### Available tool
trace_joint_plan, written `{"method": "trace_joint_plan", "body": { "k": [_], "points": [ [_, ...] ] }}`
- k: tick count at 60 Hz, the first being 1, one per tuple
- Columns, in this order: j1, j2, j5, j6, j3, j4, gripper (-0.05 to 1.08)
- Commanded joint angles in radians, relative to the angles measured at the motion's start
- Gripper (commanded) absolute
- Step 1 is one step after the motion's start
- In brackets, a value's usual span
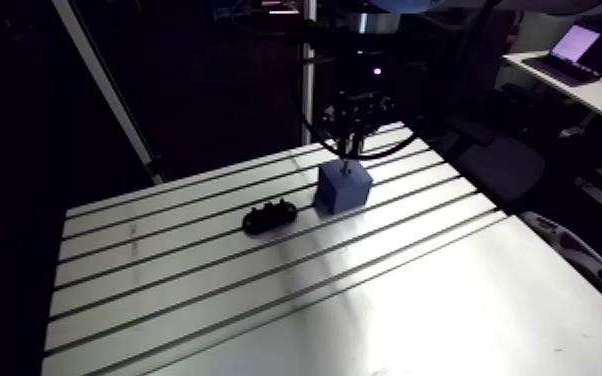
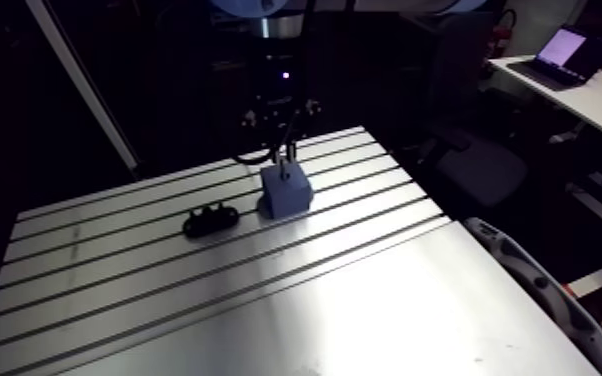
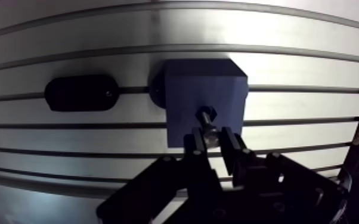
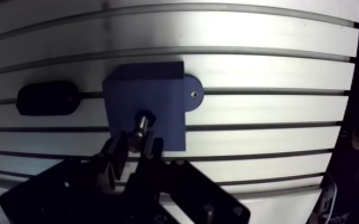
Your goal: Pick up the M10 bolt and insert it into the hex recess until seated.
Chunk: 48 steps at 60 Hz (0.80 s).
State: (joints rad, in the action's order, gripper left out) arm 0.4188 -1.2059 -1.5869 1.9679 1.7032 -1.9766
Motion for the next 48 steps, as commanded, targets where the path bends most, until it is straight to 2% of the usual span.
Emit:
{"method": "trace_joint_plan", "body": {
  "k": [1,29,39,48],
  "points": [
    [0.0,0.002,0.0,0.0,0.0,0.0,0.75],
    [0.008,0.003,-0.002,0.001,0.006,-0.034,0.75],
    [0.008,0.003,0.007,0.001,0.008,-0.032,0.75],
    [0.006,0.001,0.008,0.001,0.009,-0.032,0.75]
  ]
}}
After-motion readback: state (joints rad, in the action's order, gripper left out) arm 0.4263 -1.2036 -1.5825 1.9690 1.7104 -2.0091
